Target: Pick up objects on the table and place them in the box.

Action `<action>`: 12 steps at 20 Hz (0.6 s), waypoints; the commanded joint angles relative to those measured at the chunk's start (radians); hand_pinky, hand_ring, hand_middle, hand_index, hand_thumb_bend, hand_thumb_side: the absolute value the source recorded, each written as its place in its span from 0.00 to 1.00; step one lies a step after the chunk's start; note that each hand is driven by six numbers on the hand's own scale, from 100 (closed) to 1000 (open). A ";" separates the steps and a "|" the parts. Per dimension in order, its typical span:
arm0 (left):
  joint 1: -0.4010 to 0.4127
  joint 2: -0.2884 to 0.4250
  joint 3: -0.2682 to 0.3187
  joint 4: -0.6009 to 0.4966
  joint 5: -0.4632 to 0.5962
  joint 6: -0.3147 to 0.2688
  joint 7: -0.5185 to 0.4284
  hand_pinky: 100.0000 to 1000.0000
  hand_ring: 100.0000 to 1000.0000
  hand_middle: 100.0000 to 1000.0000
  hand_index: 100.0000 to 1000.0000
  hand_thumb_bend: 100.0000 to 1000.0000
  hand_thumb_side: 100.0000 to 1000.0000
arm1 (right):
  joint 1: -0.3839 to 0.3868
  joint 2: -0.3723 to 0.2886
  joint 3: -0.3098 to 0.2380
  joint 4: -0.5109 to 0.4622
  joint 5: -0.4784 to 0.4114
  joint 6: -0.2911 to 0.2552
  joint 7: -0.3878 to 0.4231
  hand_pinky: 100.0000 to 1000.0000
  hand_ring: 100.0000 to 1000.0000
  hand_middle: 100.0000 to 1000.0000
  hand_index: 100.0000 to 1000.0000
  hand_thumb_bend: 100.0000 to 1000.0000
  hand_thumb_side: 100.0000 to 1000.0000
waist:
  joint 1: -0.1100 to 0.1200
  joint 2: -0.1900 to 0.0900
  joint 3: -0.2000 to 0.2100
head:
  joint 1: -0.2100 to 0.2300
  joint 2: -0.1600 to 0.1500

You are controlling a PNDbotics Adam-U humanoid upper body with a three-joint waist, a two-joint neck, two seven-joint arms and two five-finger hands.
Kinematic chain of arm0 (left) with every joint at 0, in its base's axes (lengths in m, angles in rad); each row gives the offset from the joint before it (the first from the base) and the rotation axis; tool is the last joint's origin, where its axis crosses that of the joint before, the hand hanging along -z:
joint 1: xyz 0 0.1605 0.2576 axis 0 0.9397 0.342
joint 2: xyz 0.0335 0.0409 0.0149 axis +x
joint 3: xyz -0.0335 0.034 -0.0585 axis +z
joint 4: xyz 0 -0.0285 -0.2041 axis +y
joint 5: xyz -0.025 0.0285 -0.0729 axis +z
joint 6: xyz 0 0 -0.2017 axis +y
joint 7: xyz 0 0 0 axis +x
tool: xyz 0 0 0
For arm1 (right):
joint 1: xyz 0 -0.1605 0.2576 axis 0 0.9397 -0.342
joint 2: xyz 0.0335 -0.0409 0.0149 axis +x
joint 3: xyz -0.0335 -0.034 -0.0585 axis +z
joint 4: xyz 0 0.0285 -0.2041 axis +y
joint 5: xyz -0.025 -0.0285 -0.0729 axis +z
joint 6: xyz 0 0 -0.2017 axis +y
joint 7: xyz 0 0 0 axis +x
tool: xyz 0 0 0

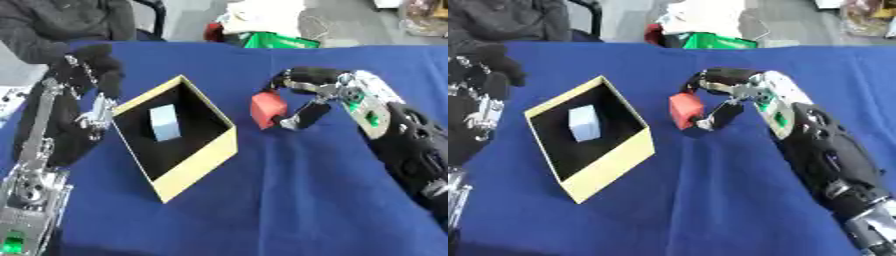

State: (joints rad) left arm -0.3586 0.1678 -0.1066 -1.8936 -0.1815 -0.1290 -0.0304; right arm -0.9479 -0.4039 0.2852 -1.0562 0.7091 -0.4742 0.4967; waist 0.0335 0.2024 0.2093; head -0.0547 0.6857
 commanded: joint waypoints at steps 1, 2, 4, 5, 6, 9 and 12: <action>-0.004 0.012 0.008 -0.010 -0.005 0.000 0.002 0.62 0.61 0.57 0.78 0.14 0.48 | -0.038 -0.039 0.003 -0.089 -0.069 0.016 0.006 0.80 0.81 0.43 0.64 0.00 0.20 | -0.002 -0.023 -0.002 | 0.003 -0.001; -0.003 0.012 0.008 -0.009 -0.005 0.000 0.002 0.62 0.61 0.57 0.78 0.14 0.48 | -0.044 -0.043 0.006 -0.110 -0.088 0.020 0.011 0.80 0.81 0.43 0.64 0.00 0.20 | -0.003 -0.025 -0.003 | 0.003 0.000; -0.002 0.013 0.007 -0.009 -0.005 -0.001 0.002 0.62 0.61 0.57 0.78 0.14 0.48 | -0.055 -0.045 0.014 -0.150 -0.128 0.027 0.023 0.80 0.81 0.43 0.64 0.00 0.19 | -0.004 -0.028 -0.002 | 0.002 0.000; -0.002 0.013 0.006 -0.009 -0.005 -0.001 0.001 0.62 0.61 0.57 0.78 0.15 0.48 | -0.061 -0.043 0.020 -0.169 -0.146 0.029 0.030 0.80 0.81 0.43 0.64 0.00 0.19 | -0.004 -0.029 0.000 | 0.002 0.001; -0.002 0.013 0.006 -0.009 -0.005 -0.001 0.001 0.62 0.61 0.57 0.78 0.14 0.48 | -0.066 -0.041 0.026 -0.185 -0.161 0.031 0.039 0.80 0.81 0.43 0.64 0.00 0.19 | -0.004 -0.031 0.001 | 0.001 0.002; -0.002 0.013 0.003 -0.009 -0.003 -0.001 -0.002 0.62 0.61 0.57 0.78 0.15 0.48 | -0.081 -0.018 0.053 -0.217 -0.198 0.032 0.074 0.80 0.81 0.43 0.65 0.00 0.20 | -0.003 -0.034 0.012 | -0.005 0.004; -0.004 0.012 0.000 -0.011 0.000 -0.003 -0.004 0.62 0.61 0.57 0.78 0.15 0.48 | -0.088 0.013 0.076 -0.217 -0.194 0.031 0.104 0.80 0.81 0.44 0.65 0.00 0.20 | -0.001 -0.034 0.023 | -0.012 0.003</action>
State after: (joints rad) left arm -0.3523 0.1679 -0.1072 -1.8933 -0.1816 -0.1302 -0.0320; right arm -1.0104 -0.3927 0.3585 -1.2519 0.5251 -0.4427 0.5881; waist 0.0300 0.1876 0.2318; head -0.0627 0.6861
